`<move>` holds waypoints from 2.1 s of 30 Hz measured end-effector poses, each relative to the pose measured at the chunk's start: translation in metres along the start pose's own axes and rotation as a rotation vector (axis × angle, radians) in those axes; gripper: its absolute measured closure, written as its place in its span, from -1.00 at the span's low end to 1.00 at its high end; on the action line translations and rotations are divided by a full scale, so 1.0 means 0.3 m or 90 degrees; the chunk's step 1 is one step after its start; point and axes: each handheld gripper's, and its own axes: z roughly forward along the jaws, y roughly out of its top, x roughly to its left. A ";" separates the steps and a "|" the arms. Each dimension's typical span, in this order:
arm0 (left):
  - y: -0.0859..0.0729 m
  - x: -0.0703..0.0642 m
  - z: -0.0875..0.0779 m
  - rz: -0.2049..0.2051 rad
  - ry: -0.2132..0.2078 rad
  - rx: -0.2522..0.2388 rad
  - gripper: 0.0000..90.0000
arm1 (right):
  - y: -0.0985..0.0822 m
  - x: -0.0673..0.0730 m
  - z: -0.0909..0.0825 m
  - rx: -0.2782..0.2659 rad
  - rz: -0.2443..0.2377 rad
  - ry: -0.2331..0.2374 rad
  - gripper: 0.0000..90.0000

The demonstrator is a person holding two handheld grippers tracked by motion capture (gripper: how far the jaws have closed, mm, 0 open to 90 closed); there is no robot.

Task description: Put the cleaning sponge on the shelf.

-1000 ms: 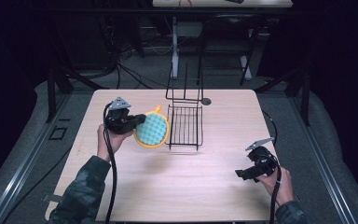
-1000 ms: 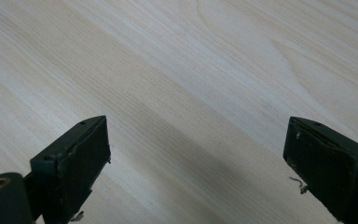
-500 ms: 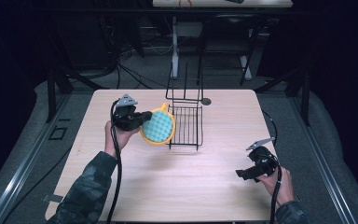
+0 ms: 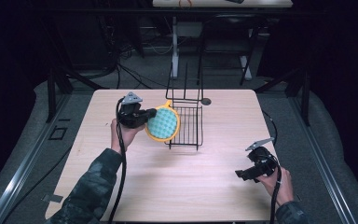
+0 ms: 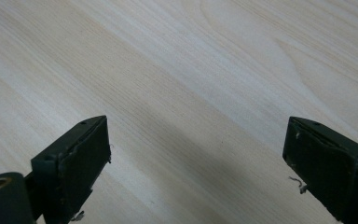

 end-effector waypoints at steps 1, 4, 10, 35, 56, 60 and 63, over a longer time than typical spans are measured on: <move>0.001 -0.001 0.005 -0.001 0.000 -0.002 0.96 | 0.000 0.000 0.000 0.000 0.000 0.000 -0.85; 0.006 -0.003 0.016 -0.001 -0.002 -0.002 0.96 | -0.001 0.000 0.000 0.000 0.000 0.000 -0.85; 0.009 -0.011 0.034 0.000 -0.002 -0.005 0.96 | 0.000 0.000 0.000 0.000 -0.001 -0.001 -0.85; -0.006 -0.020 0.104 -0.008 0.008 -0.017 0.96 | -0.009 0.002 0.000 0.001 0.000 0.000 -0.85; -0.018 -0.045 0.196 -0.012 -0.008 -0.010 0.95 | -0.054 0.003 -0.033 0.002 0.014 -0.017 -0.84; -0.020 -0.048 0.217 -0.015 -0.012 -0.009 0.95 | -0.069 0.003 -0.040 -0.003 0.024 -0.021 -0.84; -0.022 -0.050 0.233 -0.016 -0.011 -0.008 0.96 | -0.080 0.002 -0.047 -0.001 0.028 -0.024 -0.84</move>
